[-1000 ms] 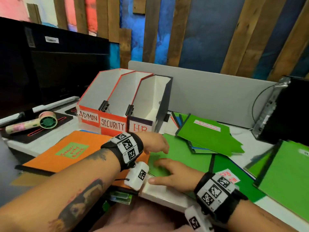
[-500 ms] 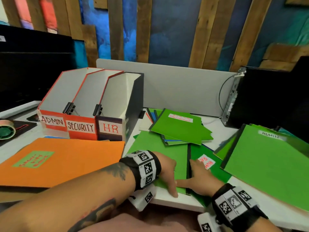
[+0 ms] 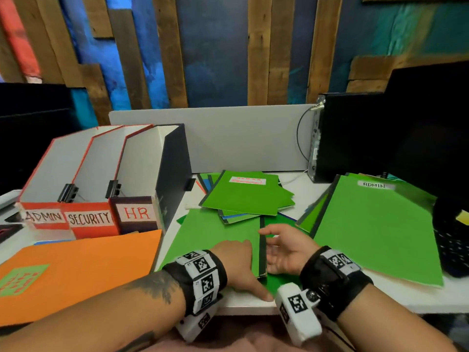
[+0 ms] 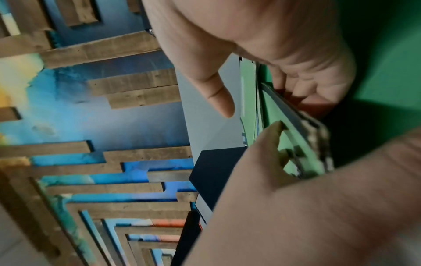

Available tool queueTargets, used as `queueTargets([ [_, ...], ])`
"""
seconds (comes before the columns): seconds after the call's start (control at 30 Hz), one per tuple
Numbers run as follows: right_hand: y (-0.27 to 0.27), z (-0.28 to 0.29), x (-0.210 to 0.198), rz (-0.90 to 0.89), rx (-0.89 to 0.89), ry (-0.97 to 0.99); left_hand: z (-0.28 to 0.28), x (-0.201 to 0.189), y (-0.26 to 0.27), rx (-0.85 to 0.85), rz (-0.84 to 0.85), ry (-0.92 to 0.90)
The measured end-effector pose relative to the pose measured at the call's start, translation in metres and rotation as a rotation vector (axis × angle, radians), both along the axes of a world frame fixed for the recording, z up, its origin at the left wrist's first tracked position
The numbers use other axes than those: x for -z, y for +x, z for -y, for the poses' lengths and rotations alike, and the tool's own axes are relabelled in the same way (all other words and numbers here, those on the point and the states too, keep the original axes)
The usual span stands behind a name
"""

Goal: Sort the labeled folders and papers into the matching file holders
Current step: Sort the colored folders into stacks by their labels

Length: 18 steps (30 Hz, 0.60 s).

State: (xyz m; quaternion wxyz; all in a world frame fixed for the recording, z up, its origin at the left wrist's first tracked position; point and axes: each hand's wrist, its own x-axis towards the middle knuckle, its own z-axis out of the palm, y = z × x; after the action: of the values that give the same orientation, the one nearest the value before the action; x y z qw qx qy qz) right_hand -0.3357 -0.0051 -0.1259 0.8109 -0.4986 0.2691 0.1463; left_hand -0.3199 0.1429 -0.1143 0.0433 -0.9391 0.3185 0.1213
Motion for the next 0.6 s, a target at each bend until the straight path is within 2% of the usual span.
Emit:
queueTargets([
  [0.13,0.002,-0.002,-0.003,0.062,0.071,-0.032,0.009,-0.022,-0.005,0.105,0.158,-0.017],
  [0.23,0.005,0.001,-0.006,0.141,0.198,0.013,0.015,-0.047,-0.001,0.120,0.239,-0.129],
  [0.4,0.000,-0.007,-0.015,0.369,0.318,-0.240,0.023,-0.103,-0.003,0.075,0.230,-0.381],
  [0.47,-0.001,-0.011,-0.013,0.488,0.287,-0.417,0.026,-0.124,-0.003,0.057,0.204,-0.464],
  [0.6,-0.003,-0.011,-0.006,0.674,0.183,-0.589,0.031,-0.160,0.000,0.042,0.159,-0.631],
])
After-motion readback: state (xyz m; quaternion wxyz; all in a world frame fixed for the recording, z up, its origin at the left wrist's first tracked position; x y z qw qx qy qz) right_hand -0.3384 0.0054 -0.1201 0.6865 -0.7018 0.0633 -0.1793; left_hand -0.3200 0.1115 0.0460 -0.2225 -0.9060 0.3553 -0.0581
